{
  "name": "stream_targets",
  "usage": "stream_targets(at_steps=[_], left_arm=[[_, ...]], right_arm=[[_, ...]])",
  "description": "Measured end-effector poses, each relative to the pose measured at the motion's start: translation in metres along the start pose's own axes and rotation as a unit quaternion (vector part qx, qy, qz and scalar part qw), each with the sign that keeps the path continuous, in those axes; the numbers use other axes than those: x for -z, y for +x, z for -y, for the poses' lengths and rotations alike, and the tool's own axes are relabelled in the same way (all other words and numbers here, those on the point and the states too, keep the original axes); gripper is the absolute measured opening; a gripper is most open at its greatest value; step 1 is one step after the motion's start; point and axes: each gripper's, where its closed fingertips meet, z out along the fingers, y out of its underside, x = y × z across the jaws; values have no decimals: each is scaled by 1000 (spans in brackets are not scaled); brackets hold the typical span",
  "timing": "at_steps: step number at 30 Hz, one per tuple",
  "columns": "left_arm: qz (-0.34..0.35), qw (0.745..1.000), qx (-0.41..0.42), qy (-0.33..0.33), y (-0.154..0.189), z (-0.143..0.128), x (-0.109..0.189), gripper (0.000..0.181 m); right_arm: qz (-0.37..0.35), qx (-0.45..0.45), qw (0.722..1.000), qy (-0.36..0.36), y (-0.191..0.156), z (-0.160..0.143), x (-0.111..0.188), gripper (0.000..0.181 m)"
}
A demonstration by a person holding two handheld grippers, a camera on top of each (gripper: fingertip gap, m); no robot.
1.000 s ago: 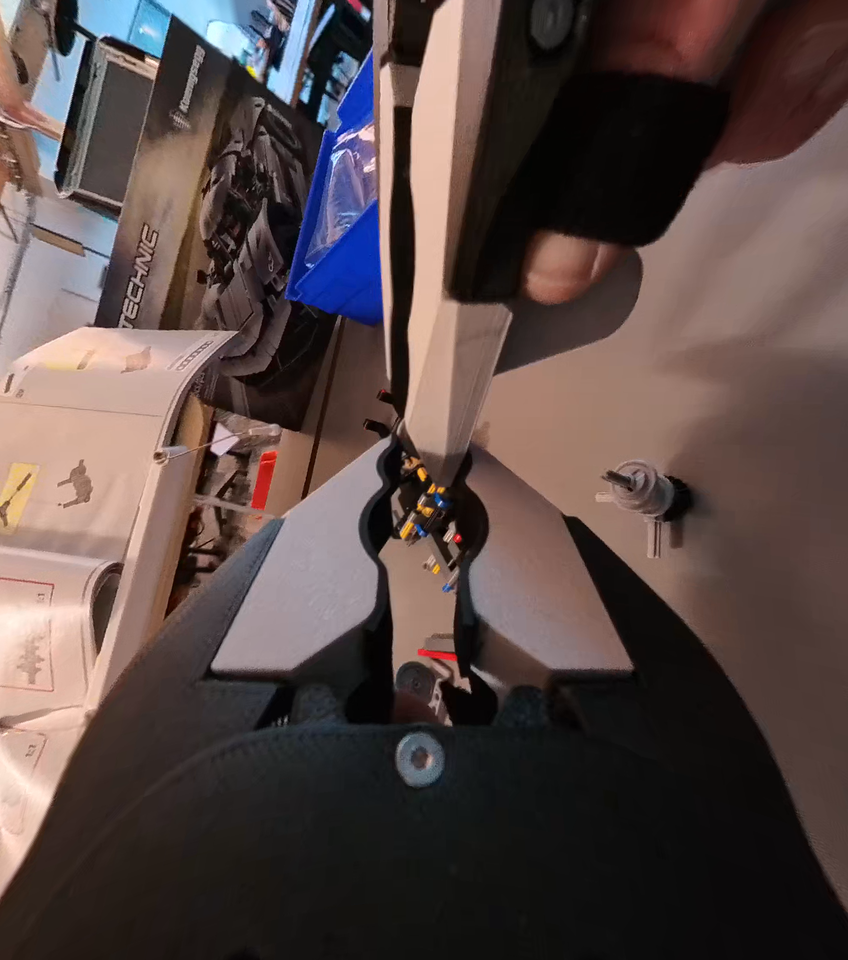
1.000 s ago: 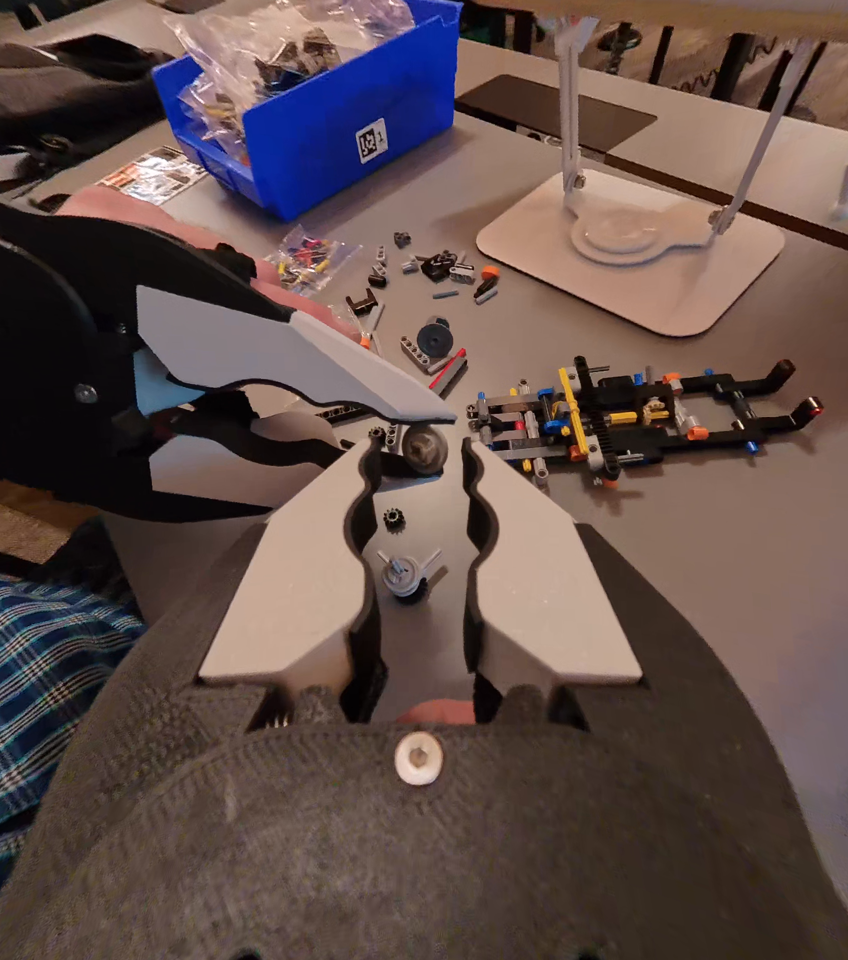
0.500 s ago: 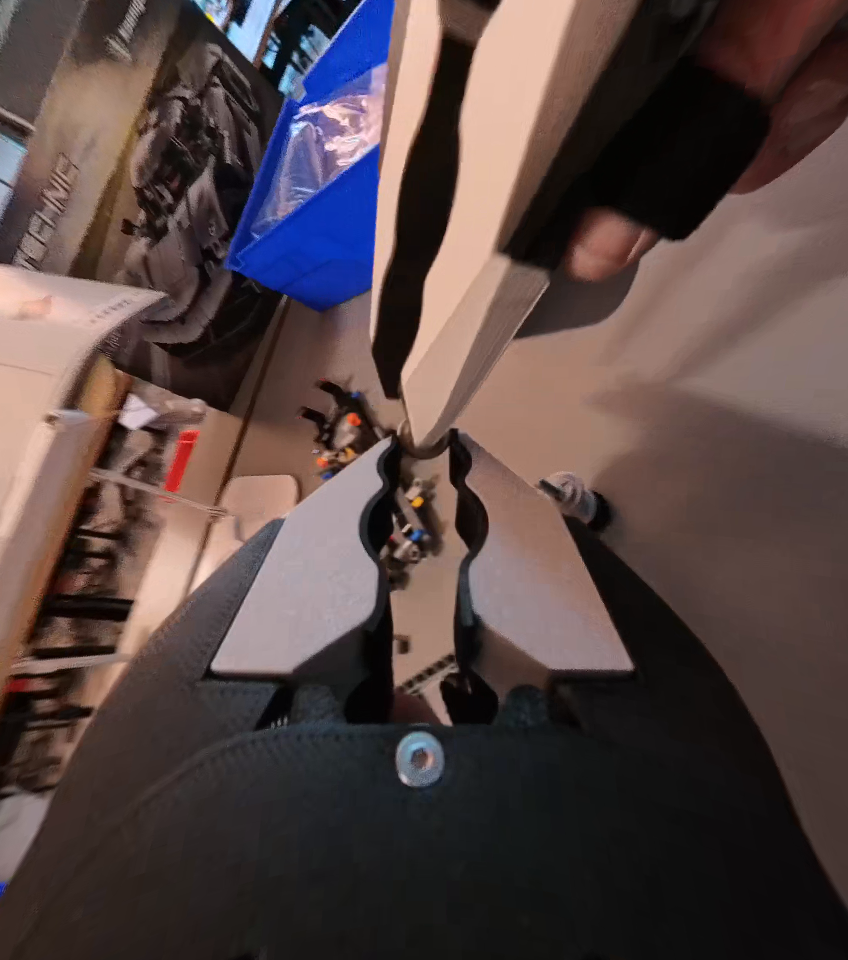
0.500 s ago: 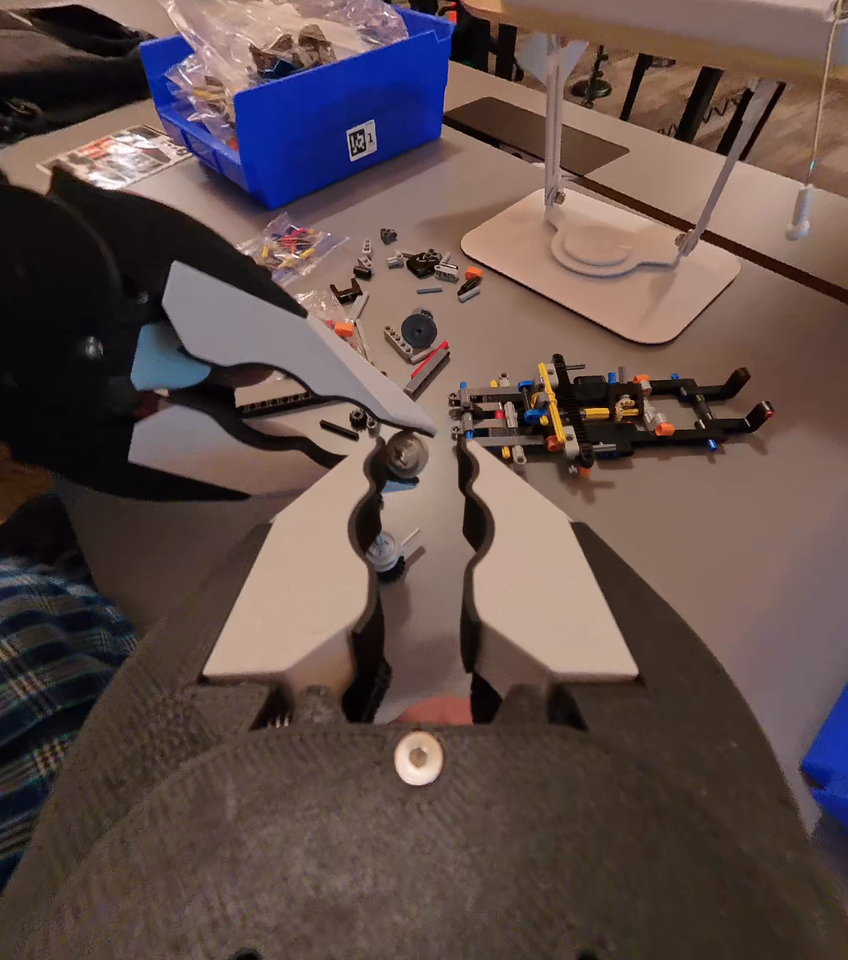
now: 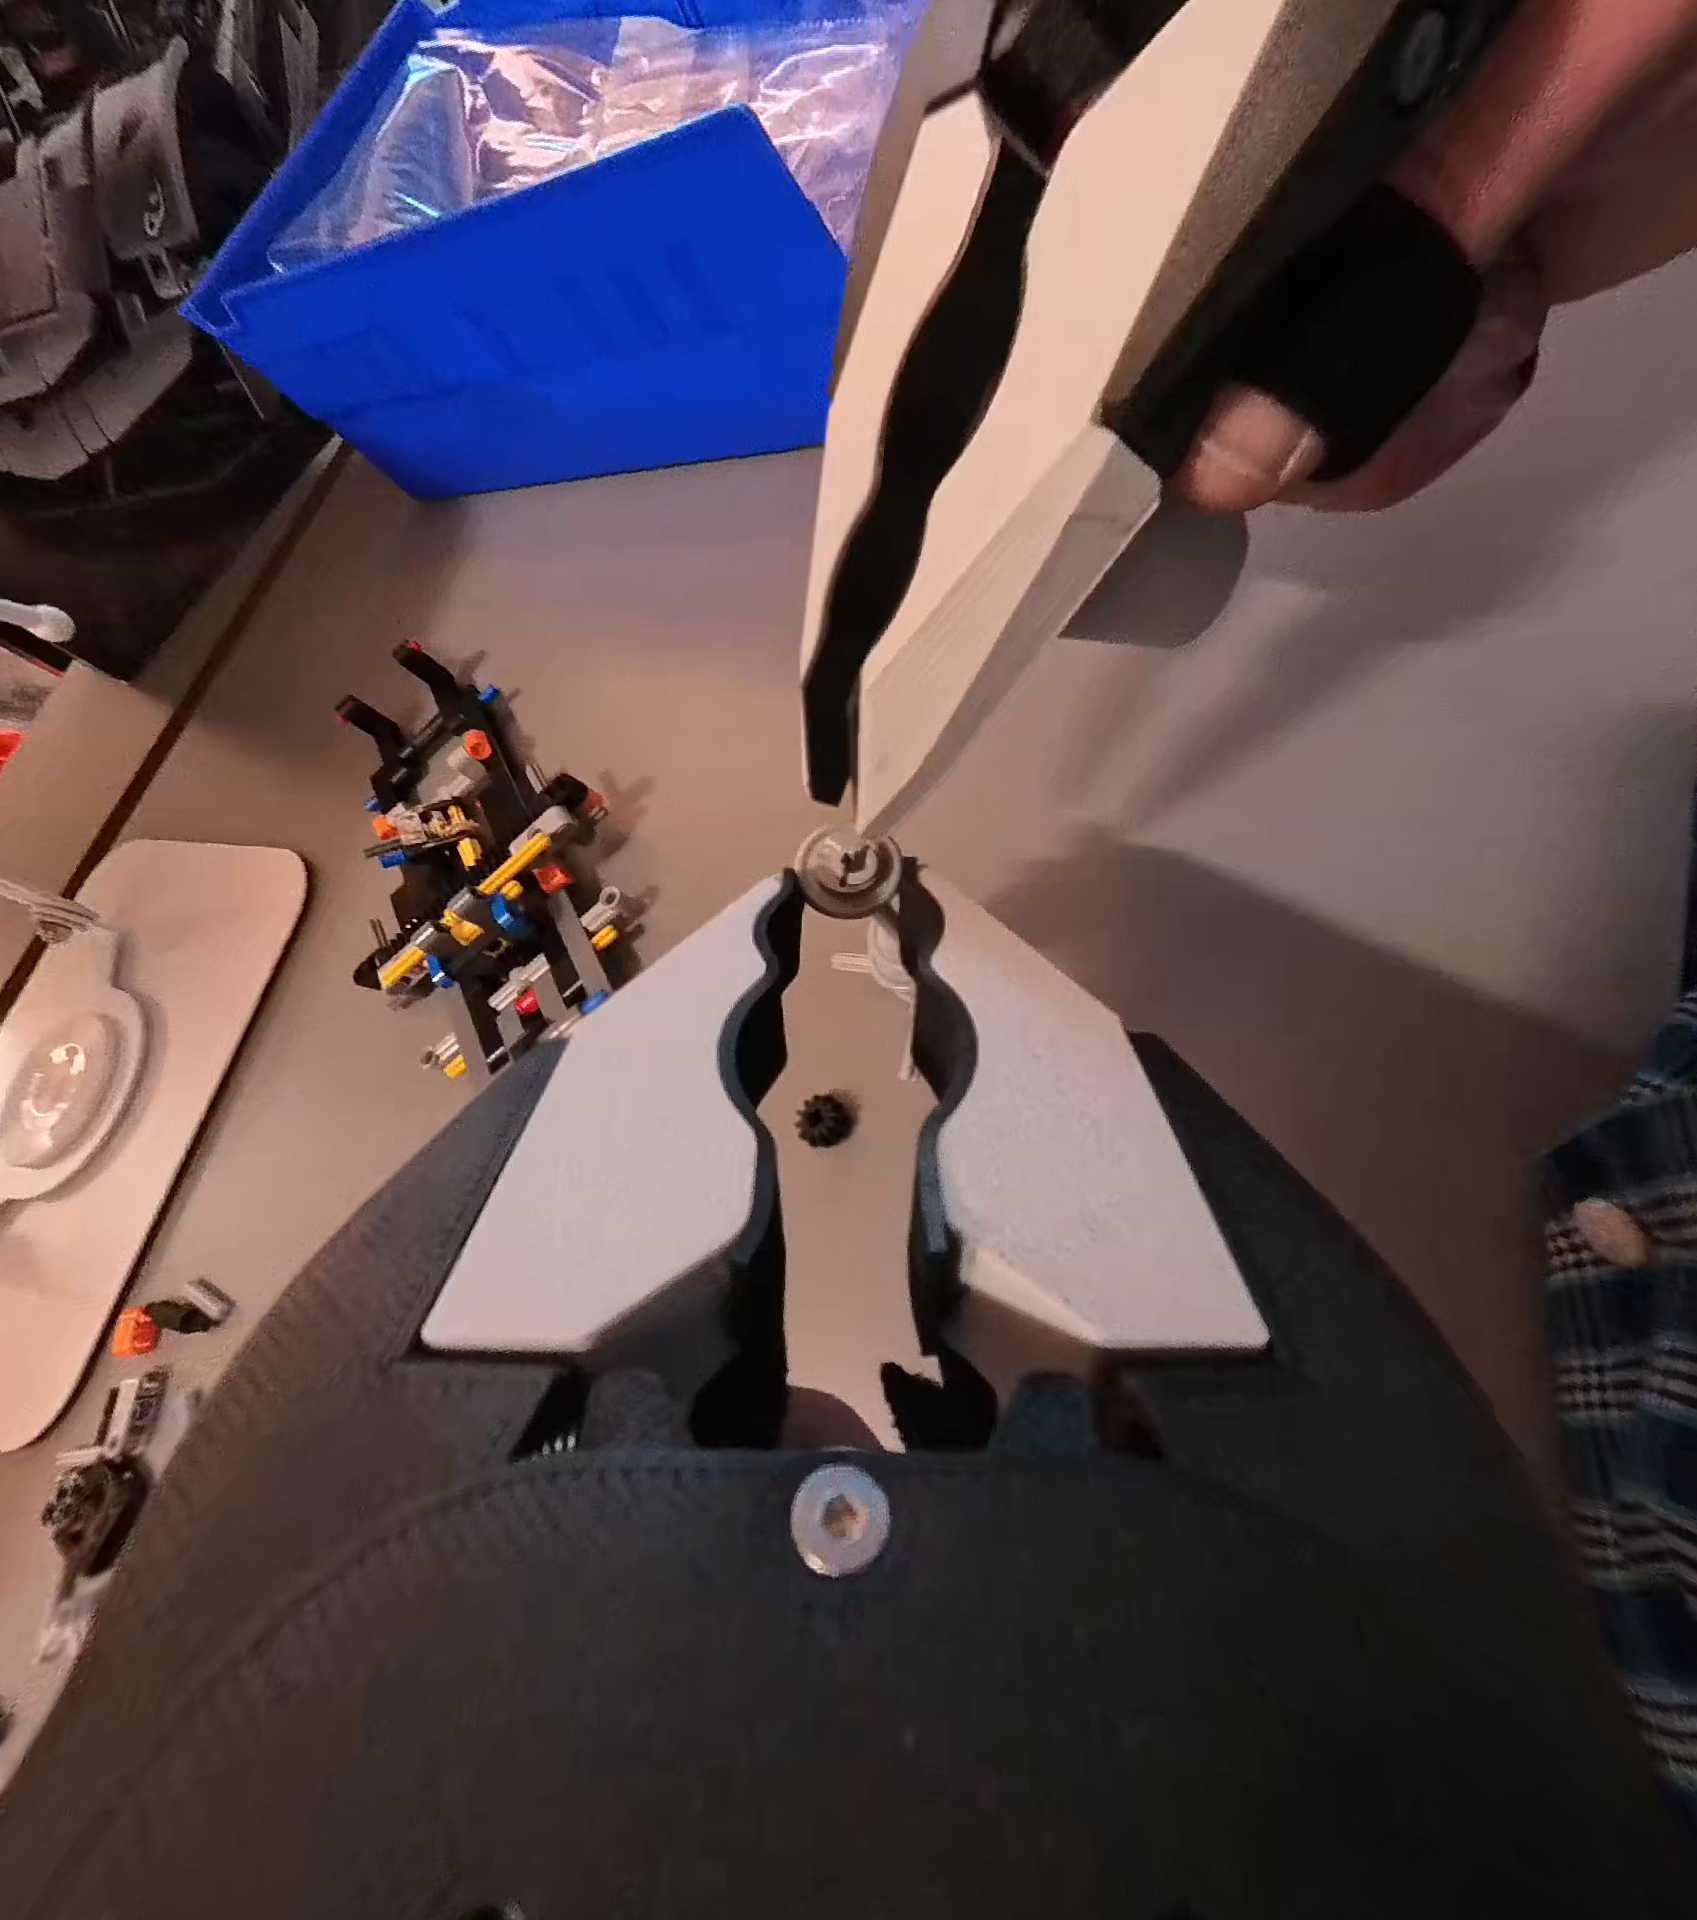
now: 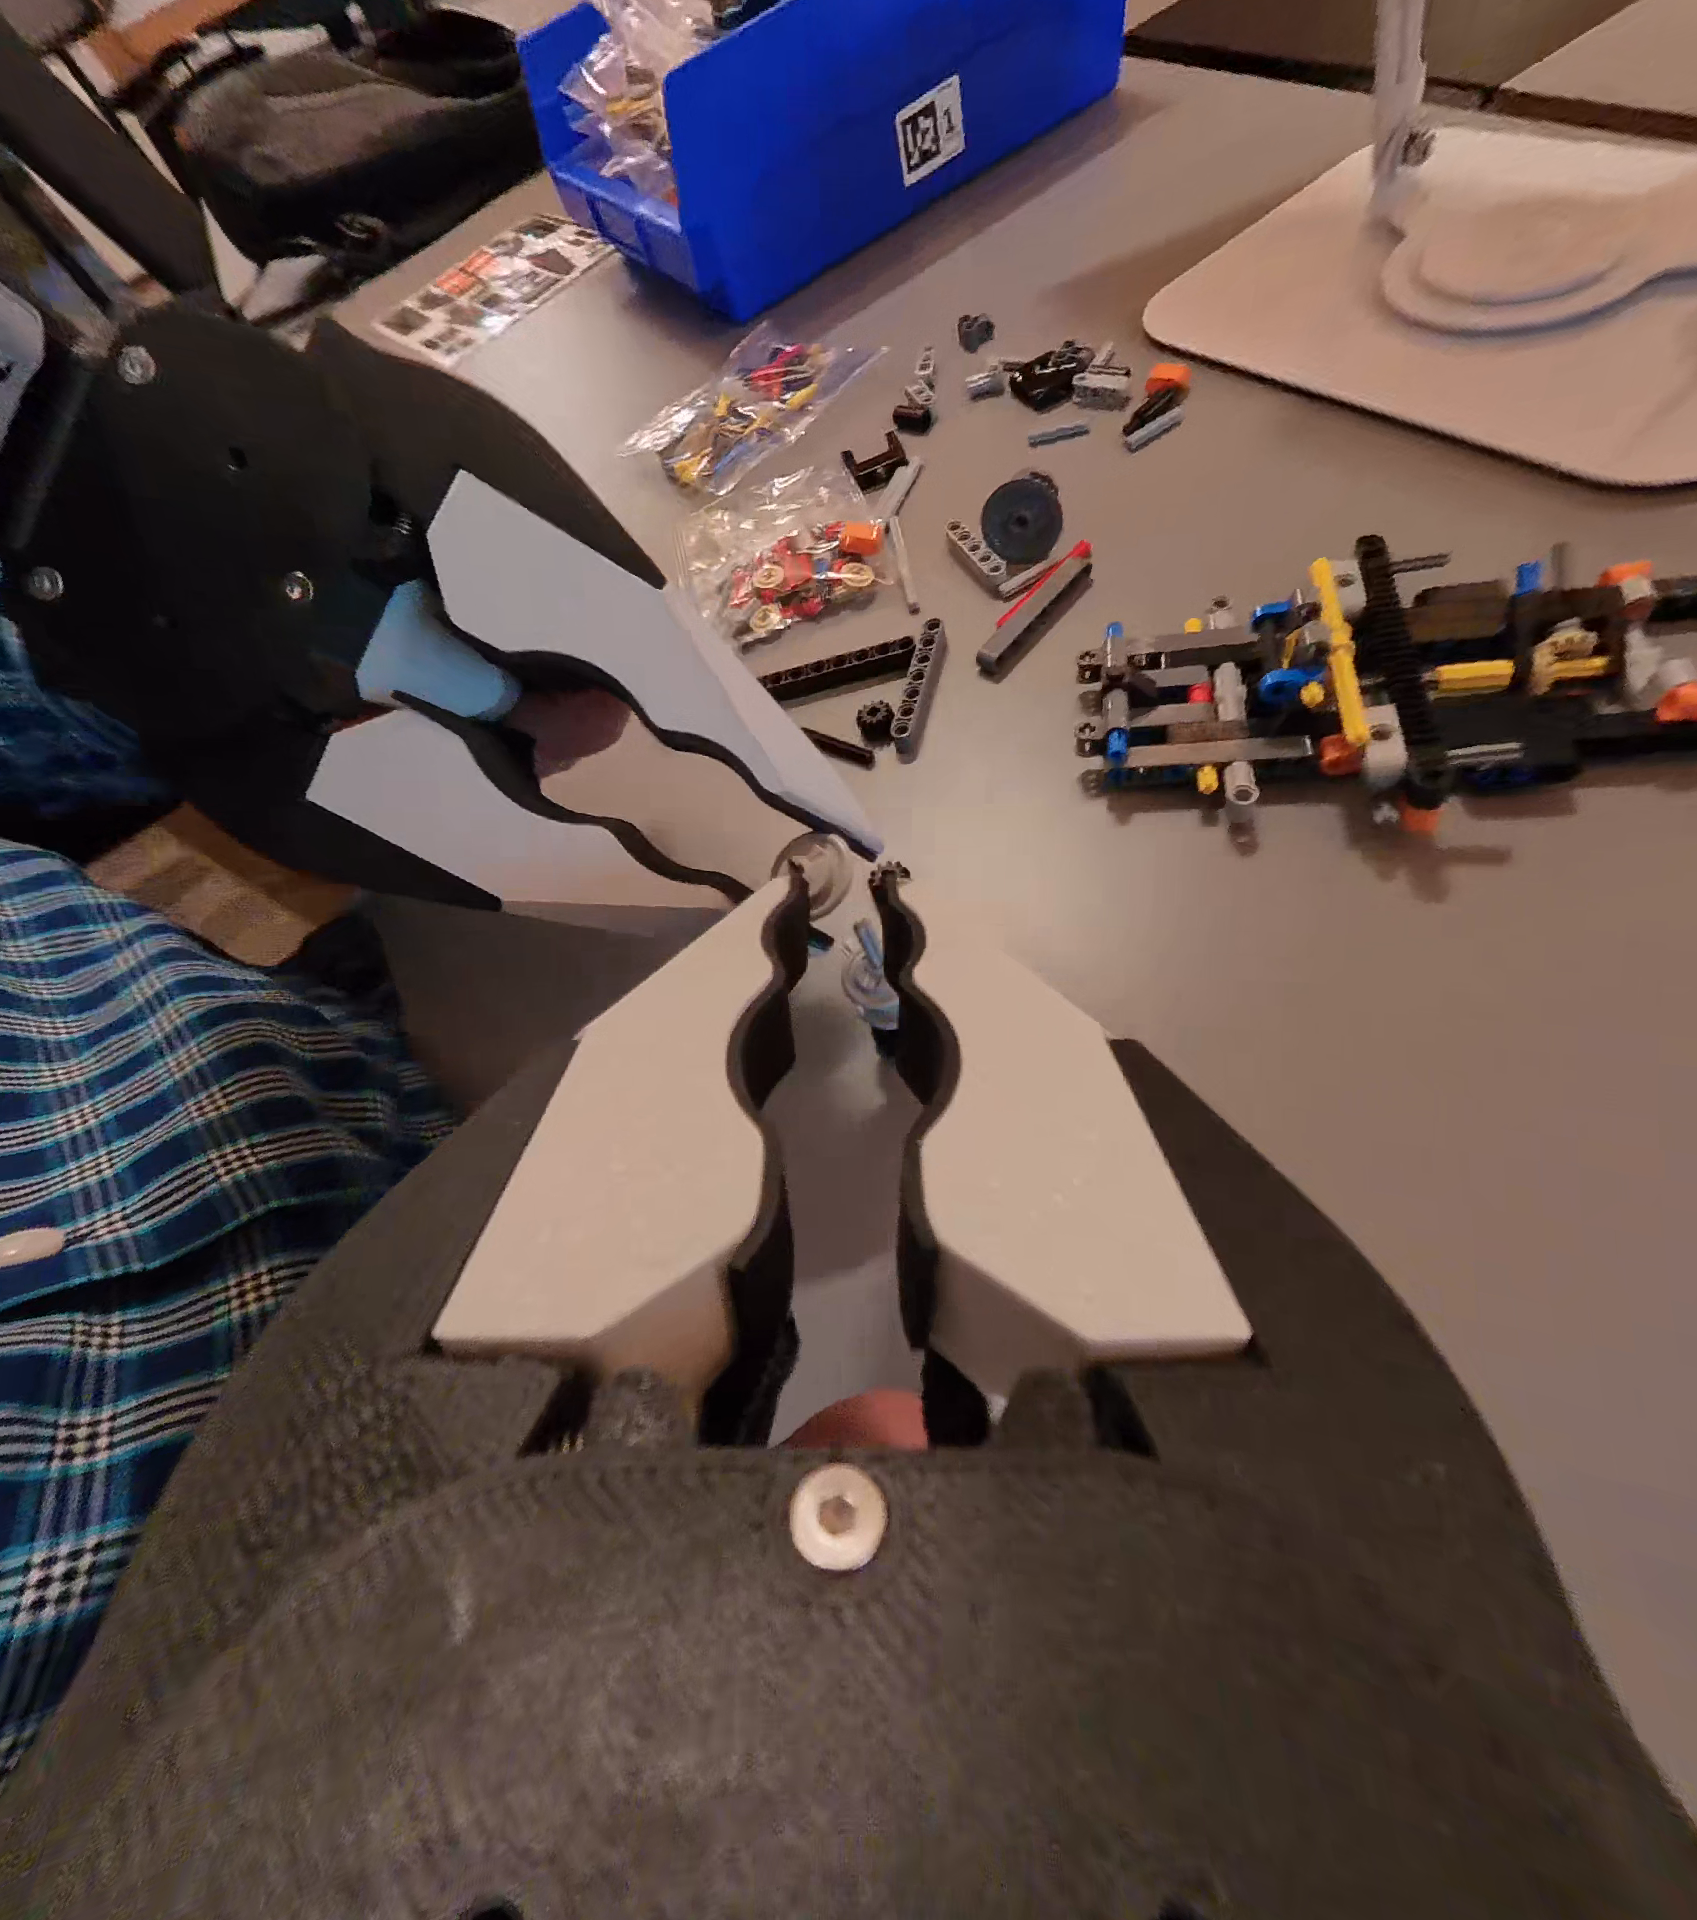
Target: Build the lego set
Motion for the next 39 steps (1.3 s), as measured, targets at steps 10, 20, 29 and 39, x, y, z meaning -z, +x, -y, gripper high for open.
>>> stream_targets(at_steps=[10,20,29,39], left_arm=[[-6,999,47,-10,5,-6,-7,15],[-24,995,94,-9,5,-10,-11,15],[-27,992,124,7,3,-11,-9,16],[-16,989,144,32,2,3,-7,16]], right_arm=[[37,-28,999,6,7,-12,-3,8],[68,-46,997,9,9,-15,-7,5],[79,-46,996,13,8,-11,-8,3],[92,-40,995,12,8,-3,2,2]])
